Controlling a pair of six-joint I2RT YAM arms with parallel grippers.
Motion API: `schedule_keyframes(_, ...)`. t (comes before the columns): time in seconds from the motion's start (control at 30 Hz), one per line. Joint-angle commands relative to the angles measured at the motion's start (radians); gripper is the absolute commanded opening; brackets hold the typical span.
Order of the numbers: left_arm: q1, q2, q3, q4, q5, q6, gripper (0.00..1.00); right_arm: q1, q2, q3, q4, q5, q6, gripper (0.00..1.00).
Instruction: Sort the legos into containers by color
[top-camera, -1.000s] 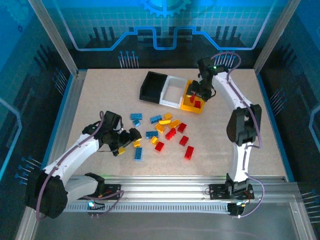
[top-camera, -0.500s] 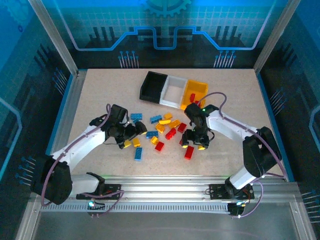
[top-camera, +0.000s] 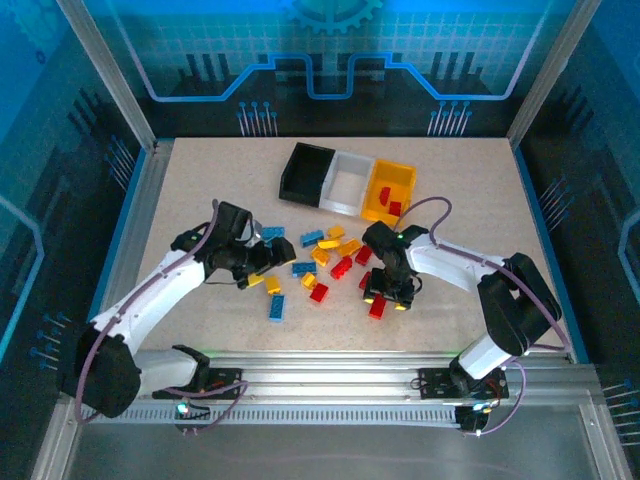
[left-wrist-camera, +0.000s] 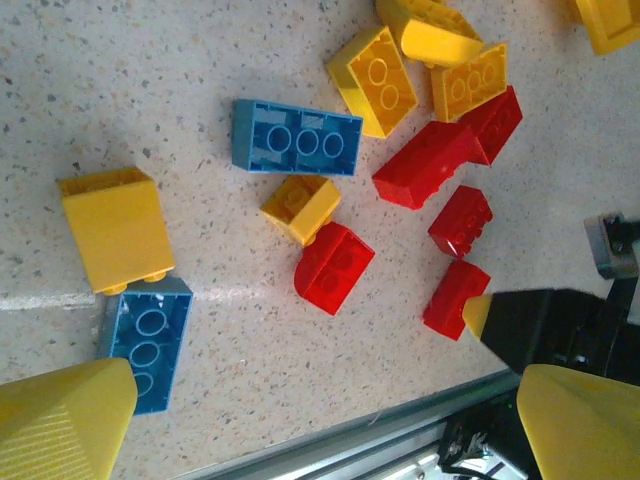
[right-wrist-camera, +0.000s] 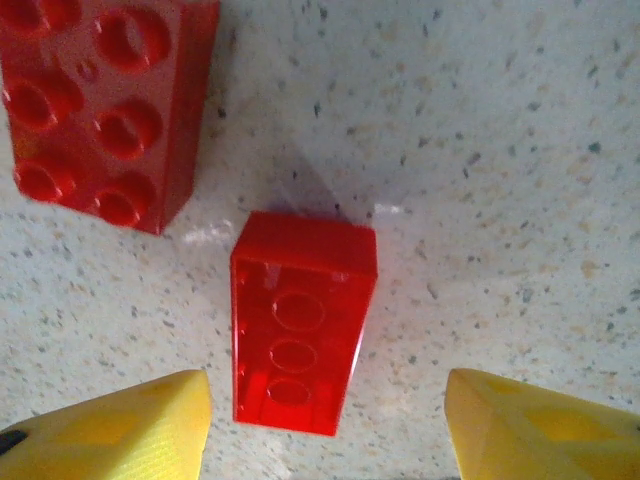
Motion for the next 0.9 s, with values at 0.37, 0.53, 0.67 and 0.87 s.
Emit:
schedule_keyframes(0.37, 0.000, -0.090, -0.117, -0.051, 0.042, 0.145, 0.99, 0.029, 0.097, 0.017, 0.036, 0.085, 0.108, 0.61)
schedule_keyframes(0.53, 0.005, -0.101, -0.142, -0.029, 0.053, 0.147, 0.99, 0.046, 0.170, 0.077, 0.030, 0.077, 0.090, 0.60)
schedule_keyframes(0.67, 0.021, -0.071, -0.120, -0.057, 0.049, 0.176, 0.99, 0.064, 0.226, 0.116, 0.035, 0.060, 0.095, 0.54)
schedule_keyframes(0.87, 0.033, -0.080, -0.144, -0.024, 0.052, 0.155, 0.99, 0.064, 0.276, 0.175, -0.008, 0.061, 0.061, 0.38)
